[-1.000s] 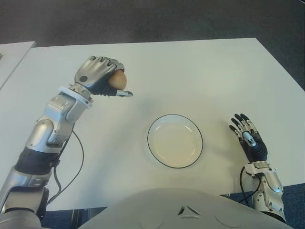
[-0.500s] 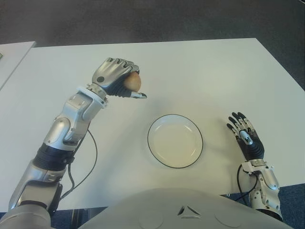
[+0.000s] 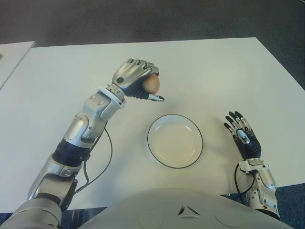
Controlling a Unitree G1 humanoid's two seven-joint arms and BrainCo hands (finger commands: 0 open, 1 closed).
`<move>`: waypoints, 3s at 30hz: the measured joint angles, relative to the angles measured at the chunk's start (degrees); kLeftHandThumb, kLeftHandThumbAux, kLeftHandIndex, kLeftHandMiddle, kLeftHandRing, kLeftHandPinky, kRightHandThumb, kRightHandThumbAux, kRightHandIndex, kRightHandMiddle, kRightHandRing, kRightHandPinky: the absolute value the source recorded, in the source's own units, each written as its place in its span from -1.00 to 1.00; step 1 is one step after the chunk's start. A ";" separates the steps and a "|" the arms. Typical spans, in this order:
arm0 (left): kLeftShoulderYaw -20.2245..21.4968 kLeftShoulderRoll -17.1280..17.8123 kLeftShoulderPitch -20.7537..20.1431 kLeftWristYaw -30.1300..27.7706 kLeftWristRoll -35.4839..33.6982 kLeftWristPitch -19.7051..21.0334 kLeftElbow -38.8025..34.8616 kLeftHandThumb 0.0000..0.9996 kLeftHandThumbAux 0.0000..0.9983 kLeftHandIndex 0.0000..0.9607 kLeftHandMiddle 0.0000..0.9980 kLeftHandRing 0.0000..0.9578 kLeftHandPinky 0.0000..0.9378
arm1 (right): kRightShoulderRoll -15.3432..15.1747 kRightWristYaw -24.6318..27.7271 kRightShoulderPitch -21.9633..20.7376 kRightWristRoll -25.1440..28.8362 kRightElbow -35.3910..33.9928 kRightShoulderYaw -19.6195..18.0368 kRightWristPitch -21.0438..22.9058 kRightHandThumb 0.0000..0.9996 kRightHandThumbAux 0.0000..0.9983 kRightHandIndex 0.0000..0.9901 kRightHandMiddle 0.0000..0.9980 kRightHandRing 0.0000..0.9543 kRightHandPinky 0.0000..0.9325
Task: Put the apples into the plate.
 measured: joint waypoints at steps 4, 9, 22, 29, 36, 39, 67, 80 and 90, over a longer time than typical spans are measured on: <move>-1.54 -1.96 -0.84 1.60 1.01 -0.11 2.79 0.51 0.39 -0.08 0.73 0.78 0.75 | 0.54 -0.29 0.44 -0.01 -0.62 0.41 0.00 -0.73 0.10 -0.87 -0.84 -0.89 -0.91; -2.54 -4.02 -0.84 2.40 1.60 0.13 3.63 0.51 0.38 -0.07 0.71 0.77 0.74 | 1.07 -0.49 1.29 -0.02 -1.44 0.73 0.00 -0.72 0.09 -0.87 -0.84 -0.90 -0.93; -6.17 -8.47 -0.24 8.27 4.24 0.45 4.87 0.51 0.38 -0.07 0.69 0.76 0.74 | 1.88 -0.69 3.03 -0.07 -3.16 1.59 -0.05 -0.72 0.07 -0.87 -0.82 -0.91 -1.00; -7.93 -11.10 1.24 10.31 4.90 1.08 5.00 0.50 0.38 -0.07 0.69 0.76 0.74 | 2.01 -0.69 3.91 -0.07 -3.77 1.98 -0.11 -0.73 0.05 -0.88 -0.83 -0.92 -1.00; -9.43 -13.15 4.12 10.45 5.05 2.11 4.48 0.51 0.38 -0.07 0.69 0.76 0.74 | 2.02 -0.89 4.43 -0.41 -4.19 2.24 -0.26 -0.74 0.05 -0.89 -0.84 -0.93 -1.00; -10.04 -13.56 4.92 10.43 5.22 2.49 3.96 0.51 0.38 -0.07 0.69 0.76 0.74 | 2.06 -1.14 4.79 -0.63 -4.51 2.30 -0.31 -0.74 0.05 -0.90 -0.85 -0.94 -0.99; -14.88 -12.07 16.10 5.51 6.94 4.57 -1.83 0.51 0.39 -0.07 0.72 0.77 0.75 | 4.06 -3.99 7.49 -2.12 -6.64 2.89 -0.80 -0.70 0.10 -0.89 -0.88 -0.96 -1.00; -14.86 -5.73 15.47 -3.27 7.45 2.24 -5.14 0.51 0.38 -0.07 0.66 0.71 0.70 | 4.32 -3.99 7.49 -2.18 -6.08 3.38 -1.48 -0.69 0.12 -0.88 -0.85 -0.91 -0.92; -15.02 -2.24 14.38 -8.20 7.14 -2.62 -7.42 0.51 0.38 -0.07 0.65 0.70 0.71 | 4.38 -3.93 7.47 -2.15 -6.00 3.63 -1.48 -0.68 0.12 -0.90 -0.83 -0.90 -1.00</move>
